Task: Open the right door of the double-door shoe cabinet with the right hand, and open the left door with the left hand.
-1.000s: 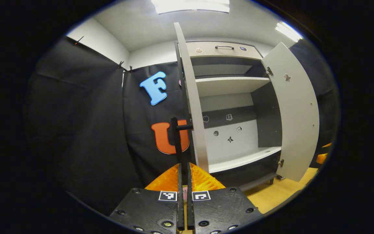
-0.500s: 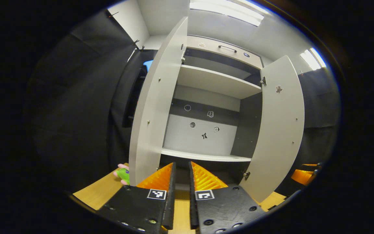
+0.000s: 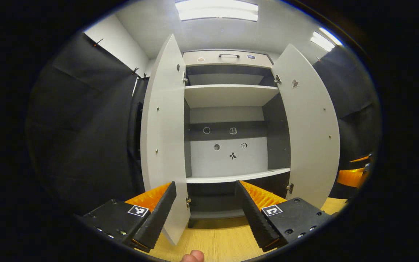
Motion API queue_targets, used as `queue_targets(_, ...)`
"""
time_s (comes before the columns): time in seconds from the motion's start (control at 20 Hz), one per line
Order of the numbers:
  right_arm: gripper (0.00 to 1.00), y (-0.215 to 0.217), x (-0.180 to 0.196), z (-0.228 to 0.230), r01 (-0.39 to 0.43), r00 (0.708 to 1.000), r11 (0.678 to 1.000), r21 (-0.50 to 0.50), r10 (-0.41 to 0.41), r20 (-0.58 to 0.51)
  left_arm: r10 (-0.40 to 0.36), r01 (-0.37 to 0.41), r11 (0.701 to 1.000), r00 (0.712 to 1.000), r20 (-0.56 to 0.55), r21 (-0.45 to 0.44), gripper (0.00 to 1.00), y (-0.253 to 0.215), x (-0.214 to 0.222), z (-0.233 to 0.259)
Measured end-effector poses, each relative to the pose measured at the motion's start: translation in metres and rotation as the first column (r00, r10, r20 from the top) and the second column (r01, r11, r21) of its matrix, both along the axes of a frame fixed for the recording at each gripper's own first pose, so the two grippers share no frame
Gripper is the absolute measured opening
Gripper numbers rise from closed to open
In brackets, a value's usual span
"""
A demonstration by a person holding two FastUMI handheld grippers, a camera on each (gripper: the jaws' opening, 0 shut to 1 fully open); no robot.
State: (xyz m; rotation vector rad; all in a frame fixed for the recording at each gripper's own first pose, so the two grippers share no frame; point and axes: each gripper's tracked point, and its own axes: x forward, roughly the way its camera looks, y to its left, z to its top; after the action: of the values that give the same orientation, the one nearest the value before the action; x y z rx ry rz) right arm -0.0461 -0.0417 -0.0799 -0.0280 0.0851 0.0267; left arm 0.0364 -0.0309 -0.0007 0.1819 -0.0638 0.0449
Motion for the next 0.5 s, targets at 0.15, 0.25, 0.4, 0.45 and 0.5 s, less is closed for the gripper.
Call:
queue_targets(0.15, 0.89, -0.007, 0.0, -0.002, 0.03, 1.0, 0.999, -0.012, -0.03, -0.006, -0.054, 0.053, 0.998, 0.998, -0.016, -0.03, 0.97, -0.014, -0.004, -0.005)
queue_targets(0.25, 0.89, -0.015, 0.0, 0.001, 0.075, 0.997, 0.996, -0.053, -0.074, 0.017, -0.05, 0.049, 0.998, 0.998, -0.026, -0.031, 0.96, -0.014, -0.006, -0.01)
queue_targets(0.4, 0.87, -0.013, -0.001, 0.003, 0.075, 0.997, 0.997, -0.033, -0.074, 0.032, -0.05, 0.049, 0.998, 0.998, -0.034, -0.031, 0.96, -0.014, -0.005, -0.012)
queue_targets(0.45, 0.88, -0.013, -0.001, 0.003, 0.073, 0.997, 0.997, -0.018, -0.073, 0.03, -0.051, 0.05, 0.998, 0.998, -0.031, -0.036, 0.96, -0.013, -0.007, -0.012)
queue_targets(0.5, 0.88, -0.014, -0.002, 0.005, 0.076, 0.997, 0.997, -0.006, -0.075, 0.032, -0.052, 0.051, 0.998, 0.998, -0.029, -0.041, 0.96, -0.013, -0.008, -0.014)
